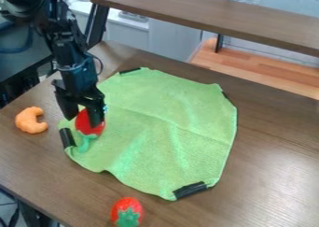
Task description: Put the red figure on the bottom left edge of the cloth
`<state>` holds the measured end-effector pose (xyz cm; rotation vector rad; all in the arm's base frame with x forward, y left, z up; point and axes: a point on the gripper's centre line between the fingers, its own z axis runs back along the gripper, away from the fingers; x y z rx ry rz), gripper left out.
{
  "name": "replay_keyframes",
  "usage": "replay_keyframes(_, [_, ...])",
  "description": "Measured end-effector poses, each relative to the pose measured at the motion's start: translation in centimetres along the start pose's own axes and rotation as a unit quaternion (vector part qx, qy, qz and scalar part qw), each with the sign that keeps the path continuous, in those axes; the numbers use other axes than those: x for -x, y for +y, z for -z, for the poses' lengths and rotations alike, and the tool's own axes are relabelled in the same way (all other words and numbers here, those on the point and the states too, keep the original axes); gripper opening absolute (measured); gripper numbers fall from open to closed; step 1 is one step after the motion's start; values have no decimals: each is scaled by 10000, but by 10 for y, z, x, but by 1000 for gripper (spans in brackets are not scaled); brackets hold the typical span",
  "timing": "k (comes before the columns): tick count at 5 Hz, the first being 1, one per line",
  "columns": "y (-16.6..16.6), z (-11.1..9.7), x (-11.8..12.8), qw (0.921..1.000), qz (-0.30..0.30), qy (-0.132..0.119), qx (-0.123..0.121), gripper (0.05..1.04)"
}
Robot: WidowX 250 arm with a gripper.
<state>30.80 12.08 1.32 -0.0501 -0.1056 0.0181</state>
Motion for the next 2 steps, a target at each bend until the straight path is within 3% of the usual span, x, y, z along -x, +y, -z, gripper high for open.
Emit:
replay_keyframes(1, [-10,-28,-5,9991,117,-348,198,1001])
replay_keyframes(2, [-13,-75,-8,9955,-82,-792,511,1000])
